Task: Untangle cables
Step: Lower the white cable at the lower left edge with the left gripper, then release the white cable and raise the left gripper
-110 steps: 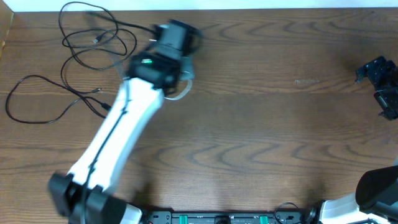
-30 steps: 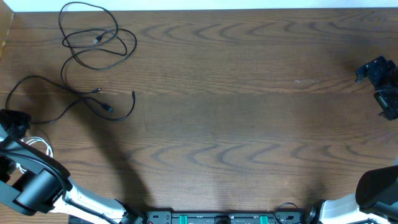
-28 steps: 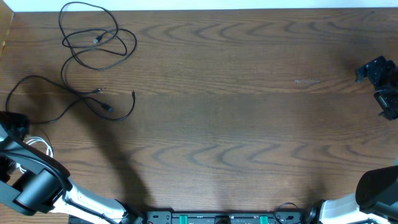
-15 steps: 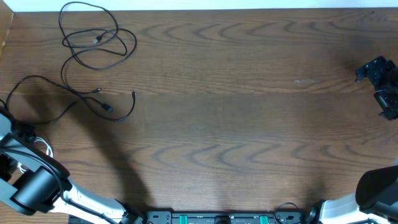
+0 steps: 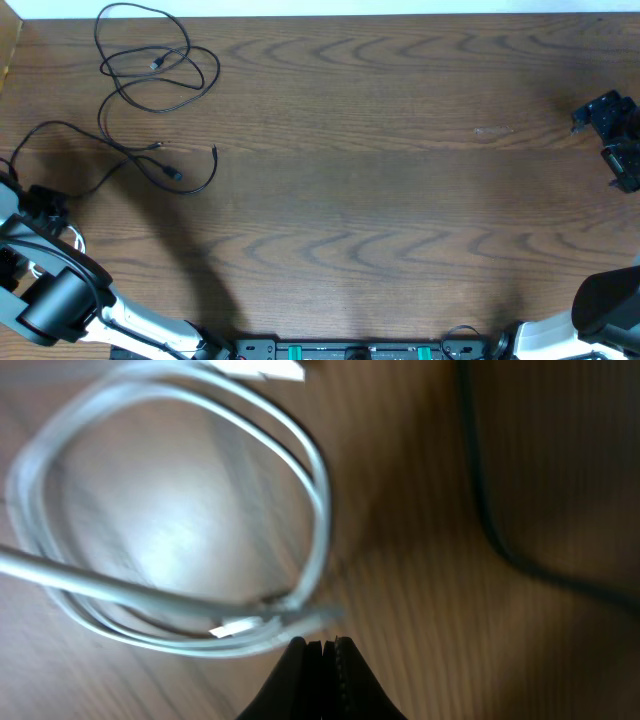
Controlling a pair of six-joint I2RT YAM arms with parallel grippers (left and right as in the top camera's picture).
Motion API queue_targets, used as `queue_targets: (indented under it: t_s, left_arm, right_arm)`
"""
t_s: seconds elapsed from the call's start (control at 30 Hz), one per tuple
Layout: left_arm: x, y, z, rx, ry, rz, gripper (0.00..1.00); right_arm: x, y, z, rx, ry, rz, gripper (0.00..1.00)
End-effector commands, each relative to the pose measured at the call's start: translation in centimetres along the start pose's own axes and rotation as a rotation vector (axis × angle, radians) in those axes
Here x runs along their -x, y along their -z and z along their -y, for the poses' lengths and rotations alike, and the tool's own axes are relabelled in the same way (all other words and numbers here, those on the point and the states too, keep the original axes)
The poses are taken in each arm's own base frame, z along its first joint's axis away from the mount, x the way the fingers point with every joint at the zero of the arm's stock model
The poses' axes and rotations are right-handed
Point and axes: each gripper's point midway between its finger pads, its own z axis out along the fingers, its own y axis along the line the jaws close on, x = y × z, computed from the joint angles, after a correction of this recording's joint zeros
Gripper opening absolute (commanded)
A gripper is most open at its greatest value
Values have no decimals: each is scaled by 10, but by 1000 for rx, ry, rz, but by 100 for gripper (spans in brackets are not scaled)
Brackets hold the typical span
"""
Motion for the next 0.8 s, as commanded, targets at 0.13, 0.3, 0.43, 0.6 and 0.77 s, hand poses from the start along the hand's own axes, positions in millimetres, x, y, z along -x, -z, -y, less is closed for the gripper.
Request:
queue_targets:
  t_s: [0.13, 0.3, 0.43, 0.6, 0.77]
  left_arm:
    - [-24, -15, -13, 61, -106, -73, 8]
    - [-29, -30, -16, 64, -95, -66, 8]
    - [-16, -30, -30, 151, -98, -3, 9]
    - [2, -24, -54, 303, -56, 89, 14]
    - [11, -27, -37, 211, -49, 120, 17]
  right_arm:
    - [0, 0, 1, -4, -10, 4, 99]
    - [0, 0, 1, -4, -10, 4, 99]
    - [0, 0, 1, -4, -10, 4, 99]
    - [0, 0, 1, -4, -10, 3, 99]
    - [0, 0, 1, -4, -10, 4, 99]
